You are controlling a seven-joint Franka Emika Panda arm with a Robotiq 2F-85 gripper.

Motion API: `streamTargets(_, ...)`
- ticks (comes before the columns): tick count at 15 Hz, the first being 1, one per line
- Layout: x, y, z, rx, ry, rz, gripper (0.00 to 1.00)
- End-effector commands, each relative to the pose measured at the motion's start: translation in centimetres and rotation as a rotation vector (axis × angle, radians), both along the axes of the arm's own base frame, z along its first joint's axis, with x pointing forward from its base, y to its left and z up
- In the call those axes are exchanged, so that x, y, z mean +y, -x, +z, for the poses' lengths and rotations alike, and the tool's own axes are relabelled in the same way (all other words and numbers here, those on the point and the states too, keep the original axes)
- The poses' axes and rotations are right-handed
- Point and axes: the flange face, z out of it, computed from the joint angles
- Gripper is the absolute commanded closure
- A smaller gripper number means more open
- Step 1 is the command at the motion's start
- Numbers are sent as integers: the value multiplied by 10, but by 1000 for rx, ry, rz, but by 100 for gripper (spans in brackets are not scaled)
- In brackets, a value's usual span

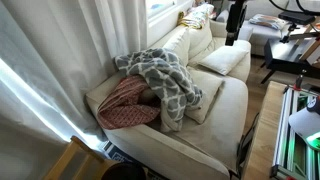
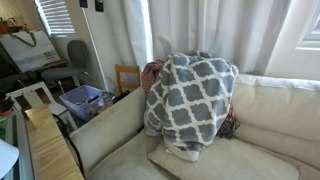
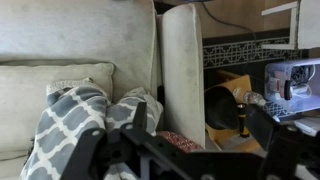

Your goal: Move the blanket onto the bottom cushions on the couch

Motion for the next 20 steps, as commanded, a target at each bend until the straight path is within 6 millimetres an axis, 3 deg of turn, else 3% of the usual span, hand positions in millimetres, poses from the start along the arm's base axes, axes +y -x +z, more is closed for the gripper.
streamTargets(1,0,0,0,1,0,0,0)
streamTargets(8,0,0,0,1,0,0,0)
streamTargets(15,-56,-126,-40,-177,14,66,0)
streamTargets(20,-52,-213,-101,-229,38,63,0)
